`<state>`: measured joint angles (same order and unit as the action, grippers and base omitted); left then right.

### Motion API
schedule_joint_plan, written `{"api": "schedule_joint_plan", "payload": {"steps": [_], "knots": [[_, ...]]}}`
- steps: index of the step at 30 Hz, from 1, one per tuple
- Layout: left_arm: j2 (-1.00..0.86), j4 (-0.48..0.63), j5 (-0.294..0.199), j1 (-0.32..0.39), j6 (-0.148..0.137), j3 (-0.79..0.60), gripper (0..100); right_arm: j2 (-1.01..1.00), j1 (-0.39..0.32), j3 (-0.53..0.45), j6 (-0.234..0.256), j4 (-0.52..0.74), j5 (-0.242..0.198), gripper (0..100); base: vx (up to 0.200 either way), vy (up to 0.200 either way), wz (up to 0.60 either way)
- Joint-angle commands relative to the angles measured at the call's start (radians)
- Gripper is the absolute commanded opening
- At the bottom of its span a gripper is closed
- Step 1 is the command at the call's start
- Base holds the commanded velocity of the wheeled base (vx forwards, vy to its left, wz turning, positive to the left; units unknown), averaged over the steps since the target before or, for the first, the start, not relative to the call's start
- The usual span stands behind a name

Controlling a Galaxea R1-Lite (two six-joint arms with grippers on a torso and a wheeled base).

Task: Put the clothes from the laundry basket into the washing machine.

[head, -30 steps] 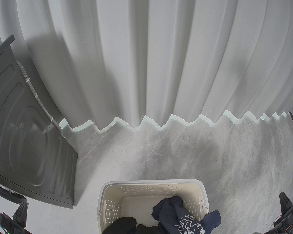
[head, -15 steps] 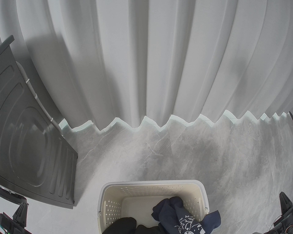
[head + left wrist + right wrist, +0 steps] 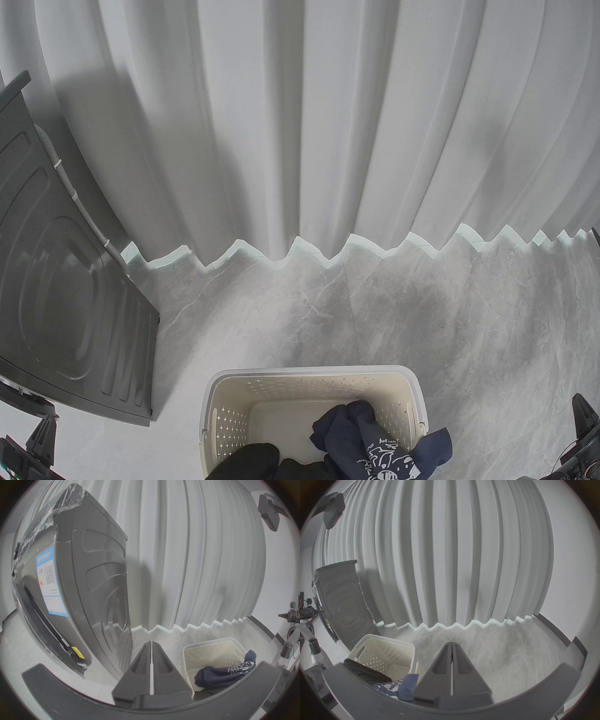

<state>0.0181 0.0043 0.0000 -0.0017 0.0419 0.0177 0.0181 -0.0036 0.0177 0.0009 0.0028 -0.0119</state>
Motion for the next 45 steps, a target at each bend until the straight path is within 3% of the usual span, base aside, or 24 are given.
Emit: {"api": "schedule_joint_plan", "payload": {"steps": [1, 32, 41, 45], "knots": [[-0.017, 0.0, 0.0, 0.0, 0.001, -0.015, 0, -0.004, 0.001, -0.016, 0.001, 0.0, 0.0, 0, -0.2, 0.0, 0.0], [-0.017, 0.0, 0.0, 0.0, 0.003, -0.015, 0, -0.004, 0.001, -0.016, -0.001, 0.0, 0.0, 0, -0.2, 0.0, 0.0], [-0.017, 0.0, 0.0, 0.0, 0.001, -0.015, 0, -0.004, 0.001, -0.016, -0.001, 0.0, 0.0, 0, 0.0, 0.0, 0.0], [-0.015, 0.0, 0.0, 0.0, 0.003, -0.015, 0, -0.004, 0.001, -0.016, -0.001, 0.0, 0.0, 0, 0.0, 0.2, 0.0]]}}
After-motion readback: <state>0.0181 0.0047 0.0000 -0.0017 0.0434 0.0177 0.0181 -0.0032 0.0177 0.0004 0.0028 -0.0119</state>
